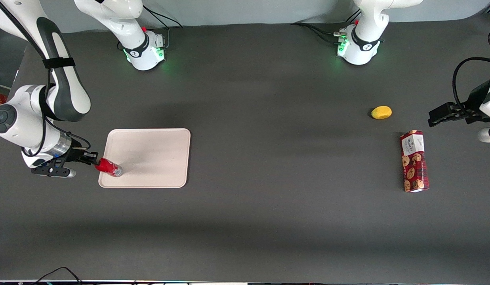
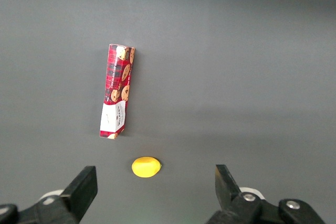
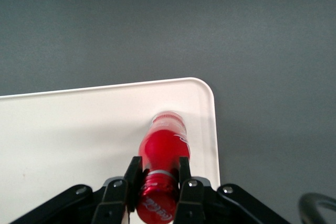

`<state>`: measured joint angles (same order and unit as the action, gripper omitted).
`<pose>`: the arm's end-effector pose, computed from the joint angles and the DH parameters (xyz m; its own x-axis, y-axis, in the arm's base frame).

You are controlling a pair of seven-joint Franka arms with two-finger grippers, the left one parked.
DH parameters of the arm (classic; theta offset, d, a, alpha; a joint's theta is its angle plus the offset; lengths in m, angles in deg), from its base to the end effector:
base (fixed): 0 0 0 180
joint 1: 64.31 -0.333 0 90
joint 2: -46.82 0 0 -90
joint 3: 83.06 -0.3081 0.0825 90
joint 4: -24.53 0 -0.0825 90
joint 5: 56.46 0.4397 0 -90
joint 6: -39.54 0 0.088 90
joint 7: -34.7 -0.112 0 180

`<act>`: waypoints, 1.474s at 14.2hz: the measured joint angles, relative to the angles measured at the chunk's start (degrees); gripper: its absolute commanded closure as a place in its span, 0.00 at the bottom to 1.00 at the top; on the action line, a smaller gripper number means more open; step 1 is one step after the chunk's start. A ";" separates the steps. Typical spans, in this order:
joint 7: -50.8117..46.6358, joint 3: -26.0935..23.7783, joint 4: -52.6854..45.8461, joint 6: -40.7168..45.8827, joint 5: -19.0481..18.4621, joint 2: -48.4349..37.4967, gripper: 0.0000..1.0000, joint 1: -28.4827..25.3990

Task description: Place coke bottle on tray

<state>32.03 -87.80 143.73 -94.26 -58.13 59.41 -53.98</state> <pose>0.6194 -0.0614 0.2758 0.9913 -0.1262 0.0361 -0.1264 -0.9920 0.0021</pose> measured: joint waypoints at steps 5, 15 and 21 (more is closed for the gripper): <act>0.00 0.02 0.04 -0.13 0.00 0.21 0.28 0.04; 0.00 0.02 -0.15 -0.21 0.00 0.21 0.00 0.05; -0.08 1.41 -6.18 14.84 0.00 -7.13 0.00 0.05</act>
<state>31.95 -86.38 137.55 -79.42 -58.13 52.28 -53.93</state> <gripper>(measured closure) 0.000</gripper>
